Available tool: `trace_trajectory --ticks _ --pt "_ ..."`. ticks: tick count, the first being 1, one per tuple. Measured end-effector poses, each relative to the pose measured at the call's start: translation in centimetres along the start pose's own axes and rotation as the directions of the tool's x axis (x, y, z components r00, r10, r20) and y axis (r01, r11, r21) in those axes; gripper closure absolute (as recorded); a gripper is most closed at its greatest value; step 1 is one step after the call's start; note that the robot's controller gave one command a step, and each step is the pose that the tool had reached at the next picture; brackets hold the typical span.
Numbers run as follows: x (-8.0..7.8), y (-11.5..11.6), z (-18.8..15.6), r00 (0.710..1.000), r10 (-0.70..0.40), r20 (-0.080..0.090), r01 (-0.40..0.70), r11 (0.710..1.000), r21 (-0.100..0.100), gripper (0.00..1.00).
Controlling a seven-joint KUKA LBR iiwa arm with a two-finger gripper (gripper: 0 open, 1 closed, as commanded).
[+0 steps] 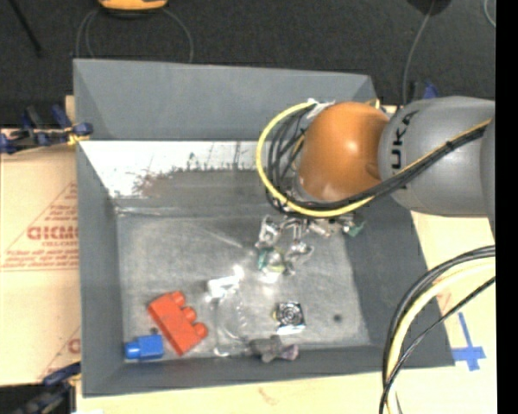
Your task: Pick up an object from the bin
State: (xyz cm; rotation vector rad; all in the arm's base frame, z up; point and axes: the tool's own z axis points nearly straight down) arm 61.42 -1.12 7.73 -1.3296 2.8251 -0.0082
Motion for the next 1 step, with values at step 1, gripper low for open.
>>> trace_trajectory --ticks 1 --pt "-0.02 0.22 -15.55 1.000 -0.020 -0.007 0.020 1.000 -0.003 1.00"
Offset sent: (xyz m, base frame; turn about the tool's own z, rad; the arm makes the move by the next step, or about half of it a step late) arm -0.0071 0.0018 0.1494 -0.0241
